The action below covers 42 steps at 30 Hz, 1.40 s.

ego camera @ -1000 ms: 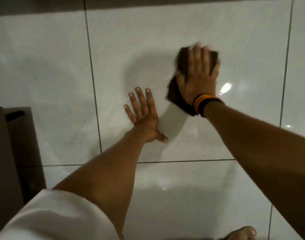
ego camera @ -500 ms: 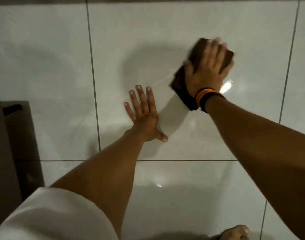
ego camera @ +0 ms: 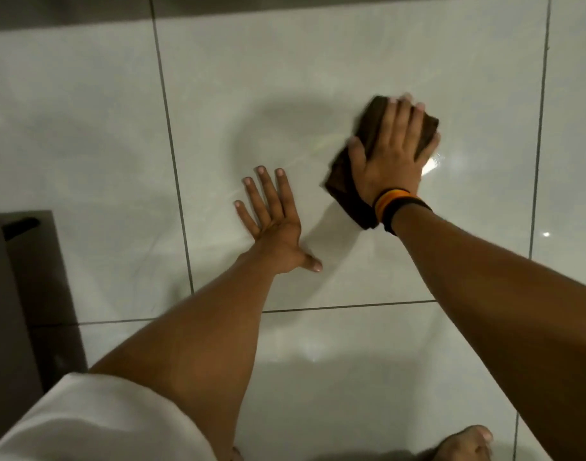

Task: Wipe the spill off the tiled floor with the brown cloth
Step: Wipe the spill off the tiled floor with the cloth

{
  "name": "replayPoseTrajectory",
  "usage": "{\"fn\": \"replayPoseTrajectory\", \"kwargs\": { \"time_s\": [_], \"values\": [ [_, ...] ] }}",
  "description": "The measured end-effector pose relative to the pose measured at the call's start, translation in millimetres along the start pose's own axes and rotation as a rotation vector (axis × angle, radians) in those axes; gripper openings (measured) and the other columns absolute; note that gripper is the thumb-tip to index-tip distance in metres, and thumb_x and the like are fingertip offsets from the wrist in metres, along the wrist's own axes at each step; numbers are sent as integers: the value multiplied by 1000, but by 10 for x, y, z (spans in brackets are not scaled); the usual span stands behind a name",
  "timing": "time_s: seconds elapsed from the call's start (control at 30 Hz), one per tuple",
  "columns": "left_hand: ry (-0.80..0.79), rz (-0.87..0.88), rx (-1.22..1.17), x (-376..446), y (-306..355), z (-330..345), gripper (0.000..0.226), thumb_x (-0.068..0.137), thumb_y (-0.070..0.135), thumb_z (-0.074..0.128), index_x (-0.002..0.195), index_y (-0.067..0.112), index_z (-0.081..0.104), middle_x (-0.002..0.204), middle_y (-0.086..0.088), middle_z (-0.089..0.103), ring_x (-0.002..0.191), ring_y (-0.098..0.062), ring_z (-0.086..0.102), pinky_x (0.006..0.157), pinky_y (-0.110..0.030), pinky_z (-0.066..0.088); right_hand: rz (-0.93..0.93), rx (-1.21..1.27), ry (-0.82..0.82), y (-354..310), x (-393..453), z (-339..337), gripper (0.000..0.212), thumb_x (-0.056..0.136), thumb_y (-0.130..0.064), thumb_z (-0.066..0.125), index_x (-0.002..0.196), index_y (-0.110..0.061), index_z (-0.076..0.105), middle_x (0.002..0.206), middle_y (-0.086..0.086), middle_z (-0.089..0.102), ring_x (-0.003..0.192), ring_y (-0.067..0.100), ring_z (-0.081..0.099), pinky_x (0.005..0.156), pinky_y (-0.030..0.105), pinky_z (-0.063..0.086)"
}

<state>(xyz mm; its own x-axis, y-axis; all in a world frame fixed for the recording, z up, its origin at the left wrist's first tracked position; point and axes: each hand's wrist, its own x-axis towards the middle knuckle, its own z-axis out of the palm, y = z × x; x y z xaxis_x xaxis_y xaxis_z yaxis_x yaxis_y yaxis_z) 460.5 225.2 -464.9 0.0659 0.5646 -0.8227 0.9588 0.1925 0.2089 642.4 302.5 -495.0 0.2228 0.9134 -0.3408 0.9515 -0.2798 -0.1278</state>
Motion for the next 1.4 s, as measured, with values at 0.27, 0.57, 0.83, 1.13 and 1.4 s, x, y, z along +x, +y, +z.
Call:
{"fn": "replayPoseTrajectory", "kwargs": {
  "time_s": [0.27,0.57,0.83,1.13,1.4],
  "values": [
    [101,58,-50,-70,-30,54,185,42,68,95,154,13,-41,158,-20,-52,146,-44,-48,115,-66,-29,-435,-108,-107,46,-703,163,78,102,-61,26,166,-18,12,175,5,8,162,26,5,126,64,5],
    [388,-157,-175,-422,-722,672,186,27,104,58,162,6,-24,170,-25,-30,158,-40,-30,113,-77,-21,78,21,-27,-279,-467,192,83,100,-60,21,165,-13,2,175,10,-2,161,32,-5,124,67,3],
    [239,-149,-176,-526,-812,535,182,41,89,79,156,11,-38,163,-16,-47,152,-37,-43,111,-69,-28,-492,-71,-128,-610,-1182,424,79,101,-63,22,165,-17,13,175,6,10,162,26,7,126,65,4],
    [96,-195,-765,-1426,-314,757,110,80,39,88,165,11,24,168,-12,35,153,-31,41,124,-46,38,309,292,-249,224,-2518,163,74,99,-31,55,161,-10,21,166,14,29,154,33,29,124,55,27],
    [119,-408,-964,-1395,82,1162,57,76,34,89,122,7,68,114,-8,75,106,-28,73,95,-41,61,757,802,-457,521,-2497,145,26,78,-18,78,101,-13,66,103,16,75,86,30,69,80,37,59]
  ]
}}
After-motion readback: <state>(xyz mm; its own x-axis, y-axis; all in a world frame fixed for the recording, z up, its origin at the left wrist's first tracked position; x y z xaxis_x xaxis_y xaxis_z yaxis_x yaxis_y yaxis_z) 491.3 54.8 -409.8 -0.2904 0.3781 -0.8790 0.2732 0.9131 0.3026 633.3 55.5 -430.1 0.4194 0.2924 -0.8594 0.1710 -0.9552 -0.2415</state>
